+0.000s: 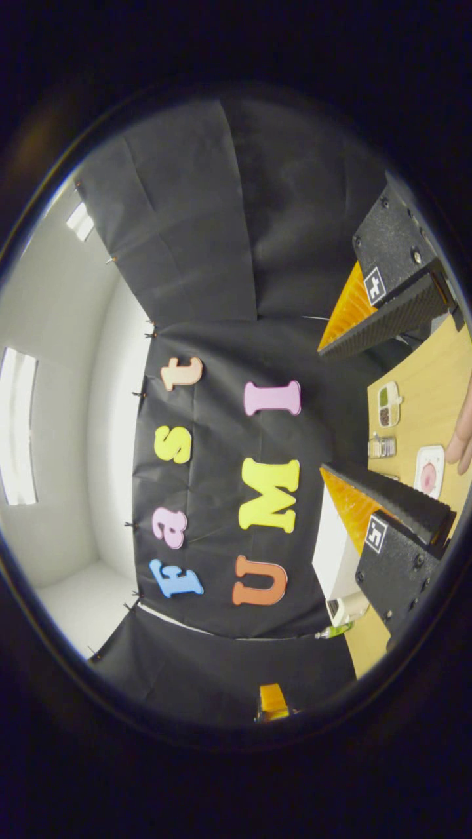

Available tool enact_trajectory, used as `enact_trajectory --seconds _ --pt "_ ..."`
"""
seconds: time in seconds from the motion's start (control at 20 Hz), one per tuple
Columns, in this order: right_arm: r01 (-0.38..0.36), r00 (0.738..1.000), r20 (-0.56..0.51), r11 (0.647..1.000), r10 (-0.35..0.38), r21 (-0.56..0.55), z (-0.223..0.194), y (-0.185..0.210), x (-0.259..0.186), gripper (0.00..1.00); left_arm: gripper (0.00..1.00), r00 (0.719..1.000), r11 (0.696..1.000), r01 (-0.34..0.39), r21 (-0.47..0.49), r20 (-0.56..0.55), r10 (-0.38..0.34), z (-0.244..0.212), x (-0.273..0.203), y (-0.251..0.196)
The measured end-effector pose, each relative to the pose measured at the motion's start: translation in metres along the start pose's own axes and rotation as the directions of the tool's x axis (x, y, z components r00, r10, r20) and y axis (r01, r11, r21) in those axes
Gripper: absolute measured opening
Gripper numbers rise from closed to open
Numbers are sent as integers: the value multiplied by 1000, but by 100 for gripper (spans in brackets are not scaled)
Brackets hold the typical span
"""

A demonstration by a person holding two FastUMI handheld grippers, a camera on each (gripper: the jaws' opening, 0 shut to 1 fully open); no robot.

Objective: Open the microwave oven with the left hand, put the food in, and close the microwave oven.

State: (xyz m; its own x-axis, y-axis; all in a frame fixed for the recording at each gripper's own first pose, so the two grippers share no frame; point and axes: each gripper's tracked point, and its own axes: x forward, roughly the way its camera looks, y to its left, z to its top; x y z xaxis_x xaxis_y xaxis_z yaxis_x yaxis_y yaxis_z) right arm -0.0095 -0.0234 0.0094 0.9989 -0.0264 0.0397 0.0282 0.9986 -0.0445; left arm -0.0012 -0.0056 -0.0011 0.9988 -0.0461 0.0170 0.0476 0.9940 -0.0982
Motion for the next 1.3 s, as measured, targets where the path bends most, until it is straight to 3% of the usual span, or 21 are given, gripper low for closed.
enact_trajectory --seconds 0.35,0.8,1.1,1.15,1.2,1.3 --pt "-17 1000 14 1000 17 13 3 0 5 100 93 1000 1000 7 -26 -30 -8 -14 12 -1" --pt "-48 999 18 998 47 47 -9 -8 15 100 93 995 997 32 -75 -92 -39 -61 72 -30" --pt "-50 998 25 997 49 66 -27 -23 21 100 93 985 993 73 -88 -149 -86 -141 137 -53" --pt "-38 999 35 997 35 61 -28 -30 22 91 93 984 994 72 -80 -160 -84 -156 147 -54" --pt "-27 999 43 998 24 57 -30 -35 23 100 93 982 995 66 -78 -172 -79 -172 157 -54" --pt "-18 999 49 998 15 61 -36 -42 24 100 93 975 993 70 -95 -203 -88 -206 177 -61"
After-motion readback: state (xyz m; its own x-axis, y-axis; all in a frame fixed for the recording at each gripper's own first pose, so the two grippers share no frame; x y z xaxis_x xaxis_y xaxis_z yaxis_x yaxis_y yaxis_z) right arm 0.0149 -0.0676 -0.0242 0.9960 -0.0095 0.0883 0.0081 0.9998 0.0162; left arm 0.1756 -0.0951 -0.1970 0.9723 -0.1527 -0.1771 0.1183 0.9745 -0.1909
